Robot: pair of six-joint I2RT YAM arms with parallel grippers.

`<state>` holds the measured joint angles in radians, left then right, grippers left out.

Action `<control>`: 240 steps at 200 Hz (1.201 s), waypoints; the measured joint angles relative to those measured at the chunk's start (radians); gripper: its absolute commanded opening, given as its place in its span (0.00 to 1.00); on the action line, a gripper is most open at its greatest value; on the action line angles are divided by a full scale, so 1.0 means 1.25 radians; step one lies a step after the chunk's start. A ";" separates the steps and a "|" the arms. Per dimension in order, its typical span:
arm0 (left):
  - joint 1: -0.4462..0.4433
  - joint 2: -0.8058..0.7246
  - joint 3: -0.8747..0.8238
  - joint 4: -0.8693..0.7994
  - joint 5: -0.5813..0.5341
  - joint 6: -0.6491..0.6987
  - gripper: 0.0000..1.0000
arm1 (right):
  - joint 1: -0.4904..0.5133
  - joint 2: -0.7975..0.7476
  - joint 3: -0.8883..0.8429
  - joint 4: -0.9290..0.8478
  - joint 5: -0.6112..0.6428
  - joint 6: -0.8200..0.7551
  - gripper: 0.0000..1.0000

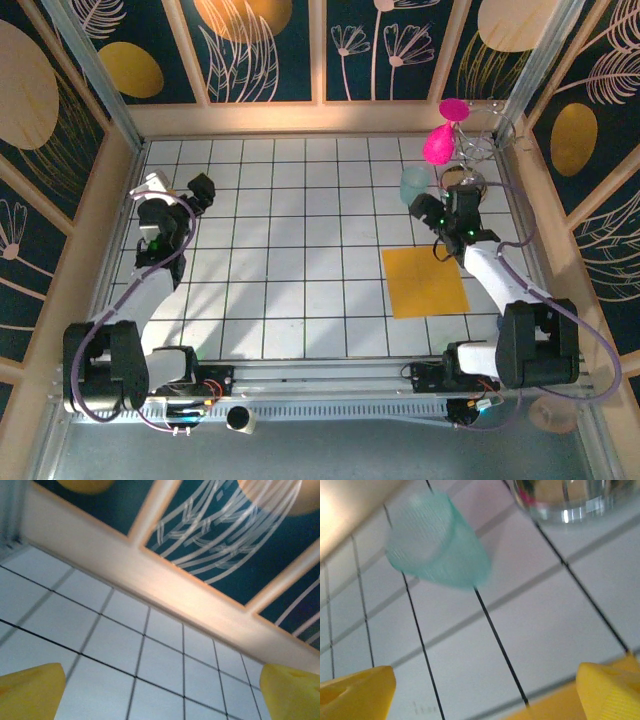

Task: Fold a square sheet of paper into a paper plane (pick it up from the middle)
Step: Move the square sheet of paper to the center of the table.

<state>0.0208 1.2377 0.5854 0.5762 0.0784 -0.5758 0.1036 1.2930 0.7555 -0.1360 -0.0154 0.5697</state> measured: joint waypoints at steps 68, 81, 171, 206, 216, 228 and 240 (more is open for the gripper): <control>-0.034 0.120 0.048 -0.004 0.207 -0.110 0.99 | 0.074 0.019 -0.060 -0.089 -0.116 0.158 0.78; -0.069 0.138 0.066 -0.015 0.216 -0.116 0.99 | 0.097 0.038 -0.061 -0.089 -0.123 0.175 0.78; -0.351 0.291 0.187 -0.145 0.153 -0.121 0.99 | 0.168 0.118 -0.061 -0.081 -0.136 0.217 0.77; -0.403 0.346 0.223 -0.189 0.136 -0.125 0.99 | 0.192 0.143 -0.061 -0.055 -0.137 0.225 0.77; -0.412 0.357 0.229 -0.195 0.136 -0.127 0.99 | 0.199 0.152 -0.058 -0.043 -0.139 0.228 0.77; -0.418 0.367 0.234 -0.203 0.136 -0.130 0.99 | 0.210 0.166 -0.047 -0.030 -0.140 0.235 0.76; -0.419 0.368 0.234 -0.211 0.133 -0.134 0.99 | 0.226 0.190 -0.031 -0.010 -0.145 0.244 0.76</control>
<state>-0.5034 1.6981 0.8783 0.3126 0.2451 -0.7429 0.3859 1.5307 0.7162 -0.1490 -0.1967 0.8753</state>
